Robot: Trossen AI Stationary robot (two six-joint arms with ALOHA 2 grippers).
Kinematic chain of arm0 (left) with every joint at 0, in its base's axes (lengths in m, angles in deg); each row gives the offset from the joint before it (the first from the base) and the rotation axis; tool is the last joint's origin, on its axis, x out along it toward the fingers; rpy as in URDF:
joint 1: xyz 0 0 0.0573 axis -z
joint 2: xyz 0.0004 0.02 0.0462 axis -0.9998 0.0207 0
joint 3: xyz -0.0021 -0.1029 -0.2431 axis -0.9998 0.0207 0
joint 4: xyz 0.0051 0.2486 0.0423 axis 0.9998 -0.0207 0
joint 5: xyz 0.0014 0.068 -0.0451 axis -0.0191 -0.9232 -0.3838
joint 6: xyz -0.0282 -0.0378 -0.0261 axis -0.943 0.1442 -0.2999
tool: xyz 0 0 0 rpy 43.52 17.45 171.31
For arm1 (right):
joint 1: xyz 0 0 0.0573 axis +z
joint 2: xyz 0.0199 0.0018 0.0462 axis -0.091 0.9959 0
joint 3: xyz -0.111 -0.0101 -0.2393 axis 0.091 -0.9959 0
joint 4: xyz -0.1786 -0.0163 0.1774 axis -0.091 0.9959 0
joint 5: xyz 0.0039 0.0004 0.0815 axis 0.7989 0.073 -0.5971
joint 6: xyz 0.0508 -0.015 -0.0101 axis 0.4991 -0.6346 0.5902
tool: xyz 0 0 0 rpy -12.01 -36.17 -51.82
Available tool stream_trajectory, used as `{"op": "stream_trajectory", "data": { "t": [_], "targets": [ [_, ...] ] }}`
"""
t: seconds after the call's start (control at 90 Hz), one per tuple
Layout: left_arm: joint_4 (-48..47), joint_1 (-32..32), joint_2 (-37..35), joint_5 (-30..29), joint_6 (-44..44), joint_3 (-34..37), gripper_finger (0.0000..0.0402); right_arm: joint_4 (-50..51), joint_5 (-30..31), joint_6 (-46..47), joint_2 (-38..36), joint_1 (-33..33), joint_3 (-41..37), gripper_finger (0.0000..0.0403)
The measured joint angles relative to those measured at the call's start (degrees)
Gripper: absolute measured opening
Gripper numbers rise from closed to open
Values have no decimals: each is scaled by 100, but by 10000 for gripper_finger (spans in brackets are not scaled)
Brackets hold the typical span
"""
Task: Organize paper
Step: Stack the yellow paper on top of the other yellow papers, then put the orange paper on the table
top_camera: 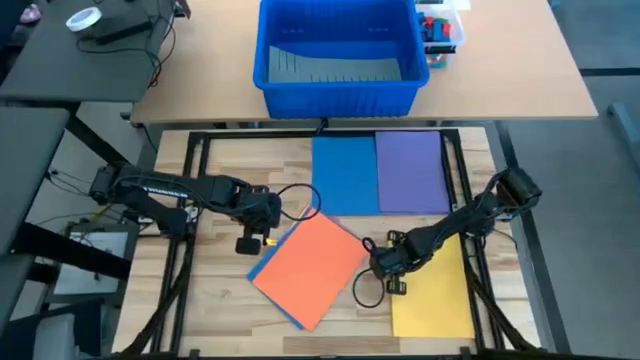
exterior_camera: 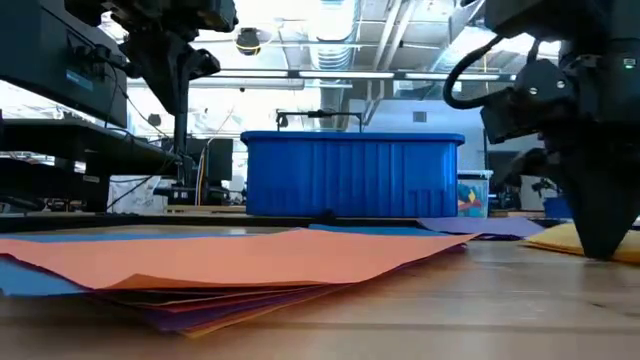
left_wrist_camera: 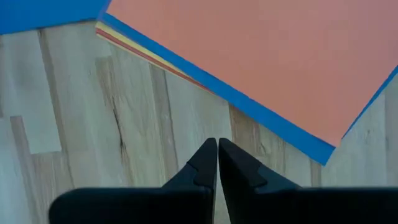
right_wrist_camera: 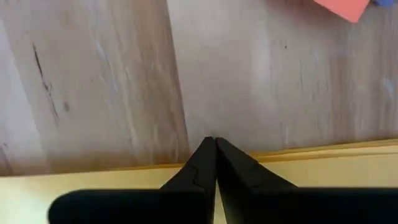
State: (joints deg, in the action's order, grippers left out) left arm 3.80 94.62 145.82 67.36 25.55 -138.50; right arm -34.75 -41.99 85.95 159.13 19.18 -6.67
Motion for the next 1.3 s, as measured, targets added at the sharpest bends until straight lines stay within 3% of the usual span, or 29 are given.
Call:
{"op": "stream_trajectory", "data": {
  "t": [0.267, 0.356, 0.544, 0.667, 0.811, 0.922, 1.111, 1.3],
  "targets": [
    [6, 0, 0, 0, -9, 0, 0, -186, 1, -12, -2, -97, 483, 1],
    [11, 0, 0, 0, -159, 0, 0, -233, -244, 187, -3, -188, 658, 5],
    [489, 0, 0, 2, -860, 0, 0, -278, -378, 1303, -24, -565, 880, 56],
    [1285, -14, 13, 171, -1261, 163, 0, -255, -382, 1974, -62, -969, 885, 107],
    [2528, -63, 53, 964, -1763, 960, 0, -268, -587, 2659, -75, -1416, 790, 161],
    [3353, -60, 147, 1105, -2108, 1530, 0, -239, -664, 3119, -74, -1520, 565, 190],
    [4627, 50, 621, 1318, -2365, 2104, 0, -661, -669, 3456, -74, -1554, 202, 204],
    [5116, 212, 1308, 1394, -2361, 2133, 0, -719, -474, 3583, -71, -1662, -7, 200]
  ]
}}
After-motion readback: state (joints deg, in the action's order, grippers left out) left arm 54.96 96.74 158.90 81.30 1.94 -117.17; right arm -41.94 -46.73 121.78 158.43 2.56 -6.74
